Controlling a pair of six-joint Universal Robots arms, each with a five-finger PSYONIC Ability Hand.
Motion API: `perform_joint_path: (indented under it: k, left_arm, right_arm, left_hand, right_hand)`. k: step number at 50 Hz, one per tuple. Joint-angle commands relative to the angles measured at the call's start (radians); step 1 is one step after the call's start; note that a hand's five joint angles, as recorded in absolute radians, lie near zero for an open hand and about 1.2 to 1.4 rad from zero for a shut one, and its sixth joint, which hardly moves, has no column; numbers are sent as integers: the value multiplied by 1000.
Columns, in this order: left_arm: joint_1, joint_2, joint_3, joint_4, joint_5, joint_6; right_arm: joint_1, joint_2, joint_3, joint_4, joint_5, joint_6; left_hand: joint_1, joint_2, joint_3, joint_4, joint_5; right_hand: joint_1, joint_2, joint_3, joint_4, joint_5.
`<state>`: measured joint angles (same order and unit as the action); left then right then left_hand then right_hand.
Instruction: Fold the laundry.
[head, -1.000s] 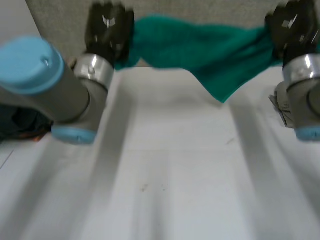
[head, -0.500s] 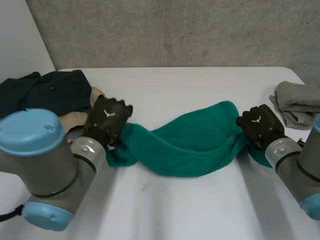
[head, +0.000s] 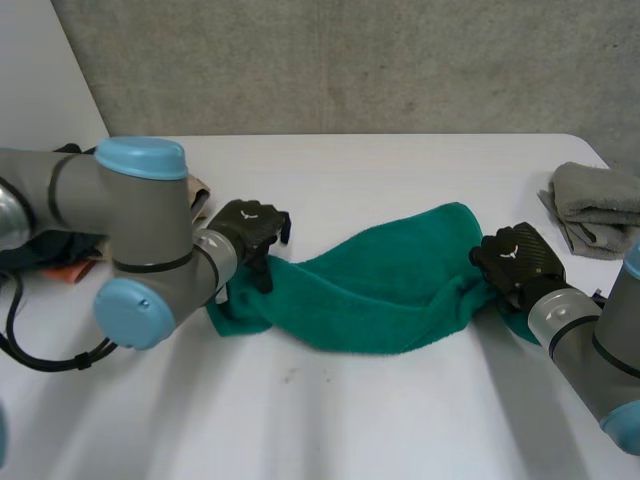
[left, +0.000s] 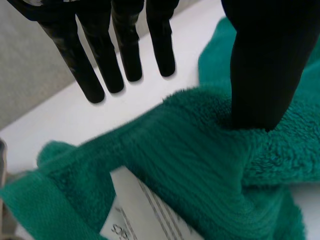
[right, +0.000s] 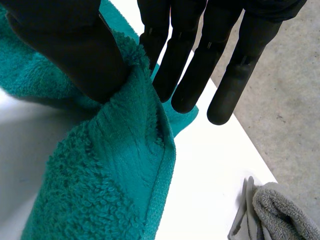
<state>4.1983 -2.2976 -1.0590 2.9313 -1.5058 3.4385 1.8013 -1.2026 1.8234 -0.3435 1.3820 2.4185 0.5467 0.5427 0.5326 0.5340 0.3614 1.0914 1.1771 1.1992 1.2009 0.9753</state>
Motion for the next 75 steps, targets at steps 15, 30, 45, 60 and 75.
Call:
perform_joint_path:
  k: [15, 30, 45, 60, 75]
  left_arm:
    - [-37, 389, -75, -54, -85, 18]
    - [-24, 592, -148, -112, -85, 8]
    - [-7, 103, 137, -11, -105, 8]
    - [-9, 191, 205, 468, -113, 4]
    - [-15, 66, -194, 503, -113, 8]
  right_arm:
    - [-48, -317, -238, 360, 17, -130]
    - [-111, -395, -544, 779, -9, -246]
    - [1, 43, -659, 518, 124, -248]
    - [50, -20, -638, -134, 226, -180]
    - [70, 176, -411, -8, 190, -118]
  left_hand:
    - [850, 854, 864, 862, 860]
    - [850, 854, 864, 862, 860]
    - [850, 854, 864, 862, 860]
    - [850, 854, 864, 862, 860]
    - [698, 702, 712, 711, 709]
  right_hand:
    - [305, 219, 197, 195, 246]
    - [305, 219, 197, 195, 246]
    - [305, 219, 197, 195, 246]
    - [305, 219, 197, 195, 246]
    - [305, 219, 197, 195, 246]
